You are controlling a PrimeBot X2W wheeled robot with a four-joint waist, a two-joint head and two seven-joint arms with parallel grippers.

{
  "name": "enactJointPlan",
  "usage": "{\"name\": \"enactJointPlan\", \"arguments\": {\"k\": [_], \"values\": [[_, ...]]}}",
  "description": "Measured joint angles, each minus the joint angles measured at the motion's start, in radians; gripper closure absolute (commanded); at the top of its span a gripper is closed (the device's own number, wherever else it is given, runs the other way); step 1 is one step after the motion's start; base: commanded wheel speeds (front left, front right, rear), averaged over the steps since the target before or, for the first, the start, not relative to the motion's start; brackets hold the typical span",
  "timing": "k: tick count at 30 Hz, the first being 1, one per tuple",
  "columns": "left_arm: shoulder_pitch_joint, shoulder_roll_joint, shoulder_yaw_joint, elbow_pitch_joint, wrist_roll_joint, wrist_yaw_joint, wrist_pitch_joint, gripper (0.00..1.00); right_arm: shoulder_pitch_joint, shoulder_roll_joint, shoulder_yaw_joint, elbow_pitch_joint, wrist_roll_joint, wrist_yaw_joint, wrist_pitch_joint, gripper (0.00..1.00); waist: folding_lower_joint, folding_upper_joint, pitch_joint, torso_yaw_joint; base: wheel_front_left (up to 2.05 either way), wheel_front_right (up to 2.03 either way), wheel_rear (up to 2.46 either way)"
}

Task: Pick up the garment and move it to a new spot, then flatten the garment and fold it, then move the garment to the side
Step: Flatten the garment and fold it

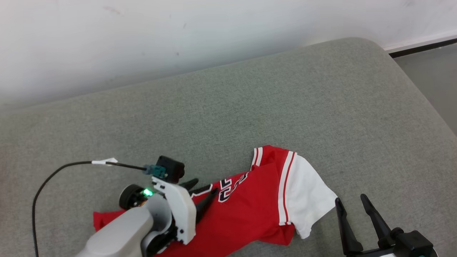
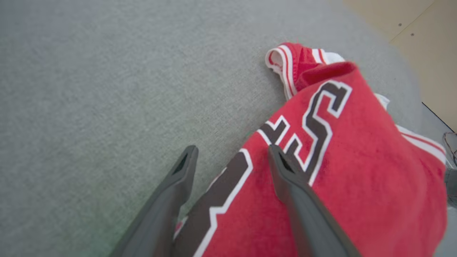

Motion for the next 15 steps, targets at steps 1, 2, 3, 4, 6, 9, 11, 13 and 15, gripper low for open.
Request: {"name": "enactJointPlan", "arguments": {"k": [1,2,3,4,6,9,11,13,15], "values": [[0.002,0.008,-0.005,0.006,-0.006,-0.008,0.018,0.00,-0.001,0.000,0.001,0.000,0.000,0.000,0.000,0.00,0.0000,0.0000,0.003,0.000,0.00,0.00,0.00],[0.002,0.014,-0.010,0.013,-0.006,-0.012,0.032,0.00,-0.002,0.000,0.003,0.000,0.000,0.000,0.000,0.00,0.0000,0.0000,0.007,-0.001,0.00,0.00,0.00],[0.002,0.018,-0.011,0.019,-0.012,-0.017,0.042,0.00,-0.003,0.000,0.004,0.000,0.000,0.000,0.000,0.00,0.0000,0.0000,0.009,-0.001,0.00,0.00,0.00],[0.002,0.020,-0.014,0.024,-0.018,-0.022,0.053,0.00,-0.005,0.000,0.005,0.000,0.000,0.000,0.000,0.00,0.0000,0.0000,0.012,-0.001,0.00,0.00,0.00],[0.001,0.020,-0.028,0.025,-0.027,-0.032,0.077,0.00,-0.006,0.000,0.007,0.000,0.000,0.000,0.000,0.00,0.0000,0.0000,0.016,-0.002,0.00,0.00,0.00],[0.003,0.018,-0.046,0.006,-0.077,-0.044,0.126,0.50,-0.005,0.000,0.005,0.000,0.000,0.000,0.000,0.00,0.0000,0.0000,0.021,-0.004,0.00,0.00,0.00],[0.005,0.020,-0.051,-0.012,-0.084,-0.048,0.132,1.00,-0.004,0.000,0.002,0.000,-0.001,0.000,0.000,0.00,0.0000,0.0000,0.023,-0.003,0.00,0.00,0.00],[0.004,0.023,-0.065,-0.021,-0.082,-0.049,0.131,1.00,-0.002,0.000,-0.002,0.000,-0.002,0.000,0.000,0.00,0.0000,0.0000,0.025,-0.001,0.00,0.00,0.00],[0.003,0.024,-0.065,-0.020,-0.080,-0.051,0.120,1.00,-0.002,0.000,-0.004,0.000,-0.004,0.000,0.000,0.00,0.0000,0.0000,0.026,0.002,0.00,0.00,0.00]]}}
